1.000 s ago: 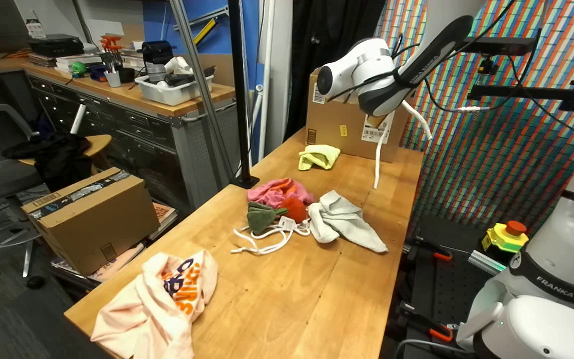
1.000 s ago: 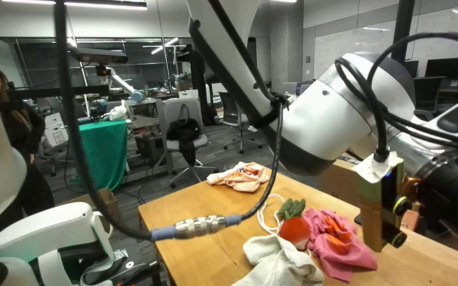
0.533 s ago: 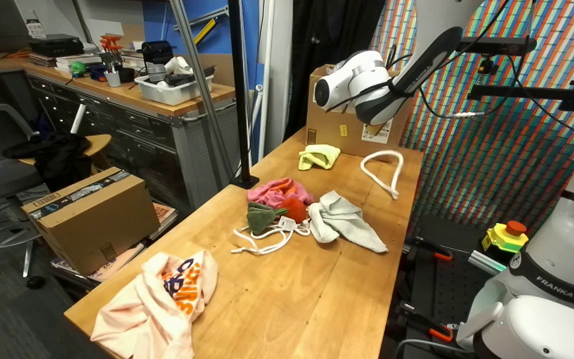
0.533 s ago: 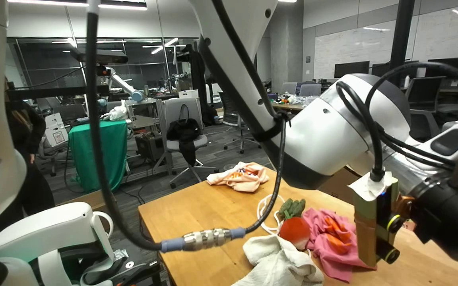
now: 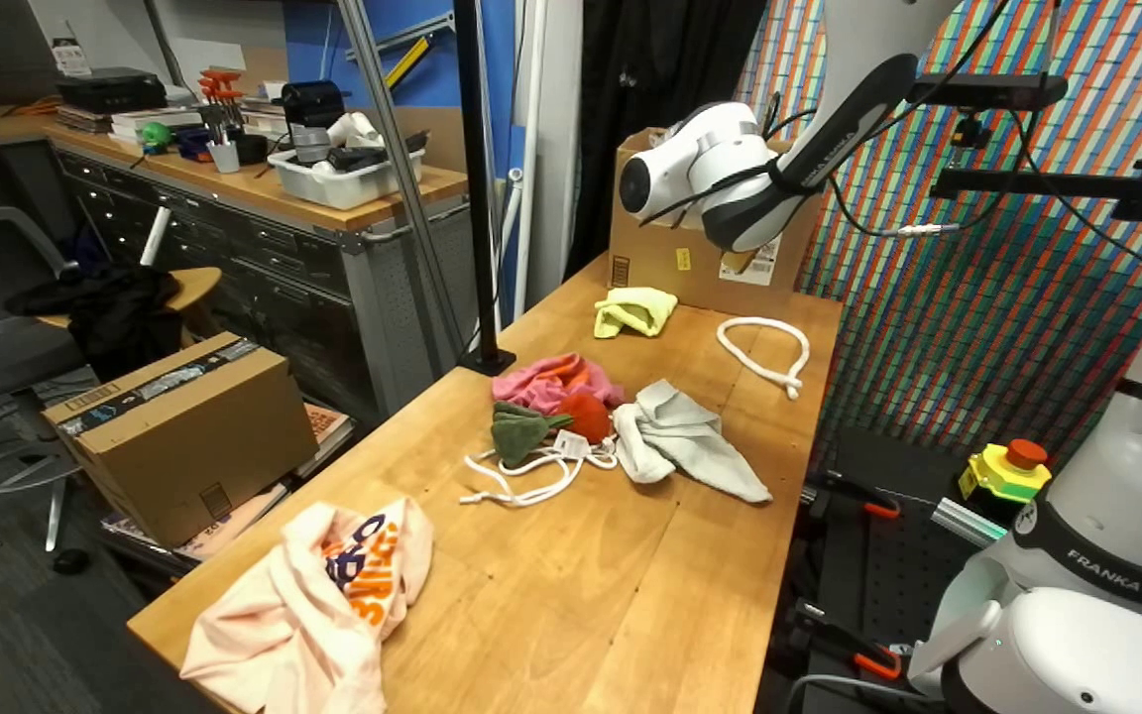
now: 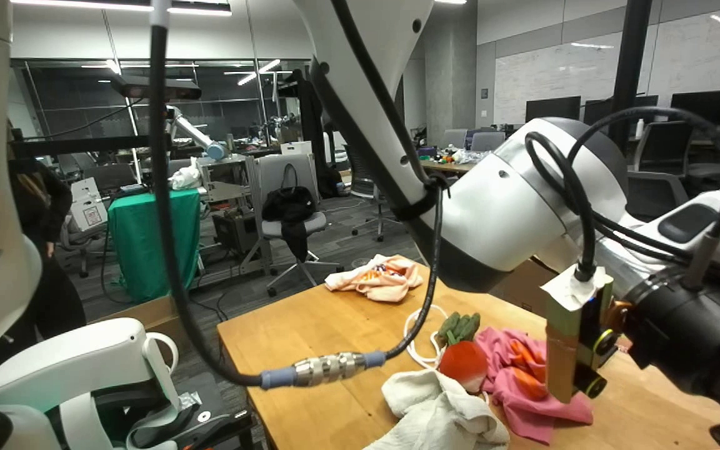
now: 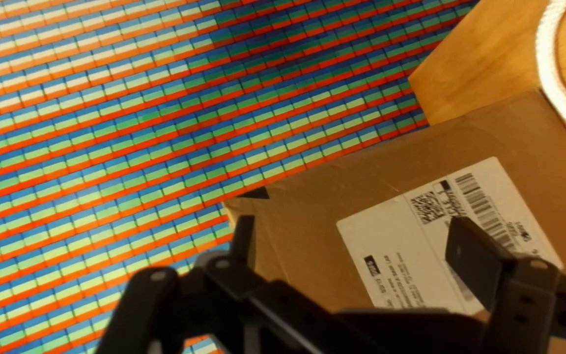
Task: Separate the things on the heap
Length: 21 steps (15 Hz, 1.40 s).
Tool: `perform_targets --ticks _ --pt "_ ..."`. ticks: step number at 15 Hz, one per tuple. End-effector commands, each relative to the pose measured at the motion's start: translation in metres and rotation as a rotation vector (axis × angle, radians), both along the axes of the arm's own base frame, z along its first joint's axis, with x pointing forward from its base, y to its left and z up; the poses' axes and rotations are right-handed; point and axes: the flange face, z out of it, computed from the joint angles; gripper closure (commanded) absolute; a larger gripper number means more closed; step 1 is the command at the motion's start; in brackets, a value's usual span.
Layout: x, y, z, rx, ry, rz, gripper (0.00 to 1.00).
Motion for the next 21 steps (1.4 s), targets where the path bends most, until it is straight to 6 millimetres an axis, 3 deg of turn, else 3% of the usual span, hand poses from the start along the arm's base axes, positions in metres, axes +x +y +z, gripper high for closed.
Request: perform_targets --ticks 1,7,11,16,21 --pt "0.000 0.043 0.010 0.152 -0.028 0.103 0.00" --pt "-0.012 0.137 0.006 0.407 -0.022 0.291 0.00" --pt "-0.024 0.184 0.005 0.561 0.013 0.431 0.00" --pt "-0.026 0.217 -0.003 0.749 -0.003 0.620 0.00" --pt "-0.022 0.228 -0.037 0.921 0.004 0.731 0.00"
